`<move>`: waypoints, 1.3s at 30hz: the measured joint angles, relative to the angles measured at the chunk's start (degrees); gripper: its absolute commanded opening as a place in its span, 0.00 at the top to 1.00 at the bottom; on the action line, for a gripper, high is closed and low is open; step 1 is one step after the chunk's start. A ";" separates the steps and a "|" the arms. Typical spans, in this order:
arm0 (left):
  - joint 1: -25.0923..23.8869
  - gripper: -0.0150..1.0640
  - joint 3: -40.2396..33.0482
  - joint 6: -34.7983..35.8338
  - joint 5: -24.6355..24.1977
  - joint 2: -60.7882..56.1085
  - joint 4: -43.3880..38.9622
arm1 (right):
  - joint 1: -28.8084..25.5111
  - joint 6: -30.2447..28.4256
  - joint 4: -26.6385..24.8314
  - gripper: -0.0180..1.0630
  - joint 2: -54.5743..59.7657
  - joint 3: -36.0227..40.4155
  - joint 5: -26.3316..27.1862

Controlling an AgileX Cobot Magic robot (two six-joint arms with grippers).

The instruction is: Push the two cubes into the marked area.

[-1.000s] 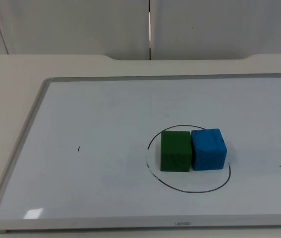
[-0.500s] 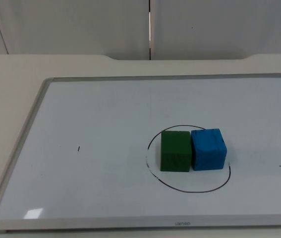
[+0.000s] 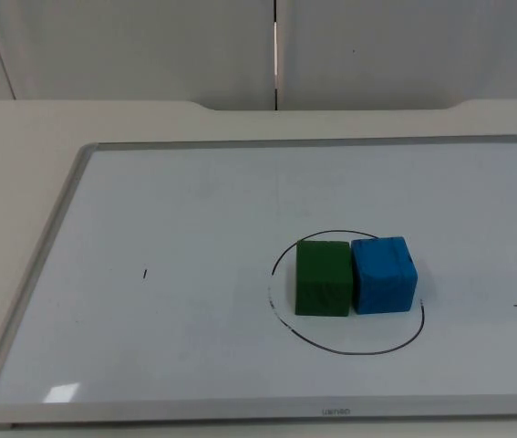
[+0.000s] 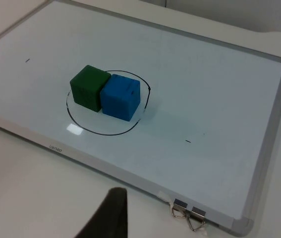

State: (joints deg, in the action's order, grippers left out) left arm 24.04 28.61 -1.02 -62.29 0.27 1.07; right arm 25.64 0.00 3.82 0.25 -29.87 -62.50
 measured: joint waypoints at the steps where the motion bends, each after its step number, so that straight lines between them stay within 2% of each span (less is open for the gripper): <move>1: 0.00 0.01 0.00 0.00 0.00 0.00 0.00 | 0.00 0.00 0.00 0.01 0.00 0.00 0.00; 23: 0.00 0.01 0.00 0.00 0.00 0.00 0.00 | -0.37 0.00 0.00 0.01 0.00 0.00 0.00; 28: 0.00 0.01 0.00 0.00 0.00 0.00 0.00 | -5.76 0.00 0.00 0.01 0.00 0.00 0.00; 30: 0.00 0.01 0.00 0.00 0.00 0.00 0.00 | -6.31 0.00 0.00 0.01 0.00 0.00 0.00; 34: 0.00 0.01 0.00 0.00 0.00 0.00 0.00 | -13.09 0.00 0.00 0.01 0.00 0.00 0.00; 39: 0.00 0.01 0.00 0.00 0.00 0.00 0.00 | -17.13 0.00 0.00 0.01 0.00 0.00 0.00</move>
State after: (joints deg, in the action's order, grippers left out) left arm 24.04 28.61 -1.02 -62.29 0.27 1.07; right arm 8.51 0.00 3.82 0.25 -29.87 -62.50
